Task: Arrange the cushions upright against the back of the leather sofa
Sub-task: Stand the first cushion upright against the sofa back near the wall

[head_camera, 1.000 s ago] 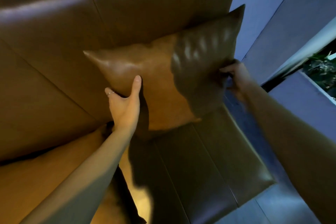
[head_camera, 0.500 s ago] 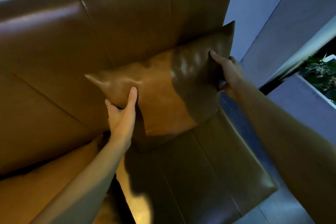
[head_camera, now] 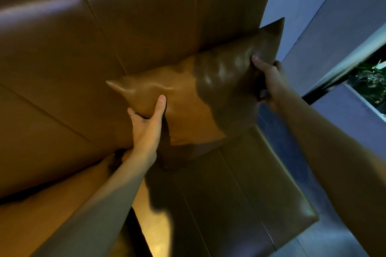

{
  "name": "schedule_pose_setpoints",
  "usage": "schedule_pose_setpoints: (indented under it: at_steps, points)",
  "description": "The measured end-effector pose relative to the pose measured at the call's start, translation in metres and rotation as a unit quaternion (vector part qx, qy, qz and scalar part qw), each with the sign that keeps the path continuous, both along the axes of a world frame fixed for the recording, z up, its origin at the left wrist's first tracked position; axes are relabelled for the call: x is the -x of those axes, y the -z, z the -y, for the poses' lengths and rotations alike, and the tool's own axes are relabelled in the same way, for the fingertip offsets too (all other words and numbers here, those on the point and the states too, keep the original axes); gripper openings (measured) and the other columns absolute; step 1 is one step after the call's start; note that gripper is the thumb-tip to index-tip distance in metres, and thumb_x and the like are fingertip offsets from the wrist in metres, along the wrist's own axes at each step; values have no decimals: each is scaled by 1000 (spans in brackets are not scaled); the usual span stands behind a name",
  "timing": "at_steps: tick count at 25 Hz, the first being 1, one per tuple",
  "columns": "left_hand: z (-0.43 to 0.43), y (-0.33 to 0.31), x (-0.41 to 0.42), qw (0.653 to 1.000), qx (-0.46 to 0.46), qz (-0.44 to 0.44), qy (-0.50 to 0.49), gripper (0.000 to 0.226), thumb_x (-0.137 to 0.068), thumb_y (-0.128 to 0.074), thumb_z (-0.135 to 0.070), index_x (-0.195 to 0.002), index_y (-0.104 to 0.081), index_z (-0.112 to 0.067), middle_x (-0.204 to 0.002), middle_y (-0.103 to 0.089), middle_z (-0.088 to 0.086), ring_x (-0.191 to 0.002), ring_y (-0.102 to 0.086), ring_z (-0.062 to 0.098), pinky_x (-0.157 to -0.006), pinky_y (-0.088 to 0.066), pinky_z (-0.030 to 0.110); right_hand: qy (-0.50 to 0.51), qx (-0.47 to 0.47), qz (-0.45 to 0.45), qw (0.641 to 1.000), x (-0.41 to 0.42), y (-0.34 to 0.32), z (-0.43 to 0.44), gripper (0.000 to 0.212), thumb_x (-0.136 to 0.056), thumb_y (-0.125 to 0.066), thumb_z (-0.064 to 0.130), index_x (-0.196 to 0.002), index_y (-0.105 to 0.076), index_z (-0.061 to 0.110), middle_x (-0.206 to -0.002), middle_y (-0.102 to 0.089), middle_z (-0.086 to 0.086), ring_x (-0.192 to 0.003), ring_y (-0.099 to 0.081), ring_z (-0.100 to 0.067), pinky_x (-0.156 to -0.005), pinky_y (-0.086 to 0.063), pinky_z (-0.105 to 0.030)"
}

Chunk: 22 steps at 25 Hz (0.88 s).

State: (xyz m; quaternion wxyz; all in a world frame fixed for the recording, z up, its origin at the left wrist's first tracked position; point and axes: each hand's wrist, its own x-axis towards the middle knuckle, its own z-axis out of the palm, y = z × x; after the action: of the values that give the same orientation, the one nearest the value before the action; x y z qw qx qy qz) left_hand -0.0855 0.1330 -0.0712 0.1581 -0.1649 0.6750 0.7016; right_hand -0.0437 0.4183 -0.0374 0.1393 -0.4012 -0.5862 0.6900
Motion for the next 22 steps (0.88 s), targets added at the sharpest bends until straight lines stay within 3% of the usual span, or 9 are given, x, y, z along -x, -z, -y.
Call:
schedule_pose_setpoints:
  at_steps: [3,7,11,15,18,22]
  points:
    - [-1,8,7,1000,-2,11,2,131,-67,-81,-65,-161,4,-32,-155,-45,-1,-142,-42,29,-116,-31,62,-7,-10,14,1000,5,7,-2,77,-84,-72,51,-148,-37,25,-142,-53,-3,-114,-53,-22,-101,-44,-51]
    - [1,11,9,1000,2,22,1,120,-80,-77,-55,-160,9,-30,-156,-43,-1,-144,-40,30,-118,-28,61,3,-60,21,998,12,9,4,74,-88,-68,52,-147,-36,23,-143,-51,-4,-112,-48,-20,-105,-39,-51]
    - [11,-3,5,999,29,13,23,112,-65,-79,-67,-156,-24,-30,-143,-55,-5,-133,-51,26,-114,-37,57,34,-142,62,987,16,8,19,74,-89,-59,59,-149,-36,21,-146,-50,-8,-129,-52,-31,-110,-40,-52]
    - [40,-24,4,994,90,-57,36,76,-85,-73,-52,-148,-41,-26,-134,-59,-5,-127,-55,22,-111,-43,45,44,-252,100,962,19,-1,64,74,-99,-50,45,-160,-15,19,-163,-26,-14,-145,-34,-39,-118,-30,-53]
    - [73,-47,6,980,133,-137,56,59,-94,-67,-43,-145,-45,-26,-132,-57,-4,-125,-54,16,-105,-45,35,-10,-321,119,940,9,-12,113,72,-101,-49,45,-161,-12,26,-169,-5,-13,-153,-8,-41,-122,-14,-58]
    - [147,-66,8,959,178,-206,80,54,-97,-62,-42,-147,-45,-29,-146,-53,-1,-133,-50,16,-107,-45,36,-154,-430,97,884,0,-21,207,66,-102,-44,50,-159,-17,30,-170,-2,-9,-154,3,-40,-120,-8,-63]
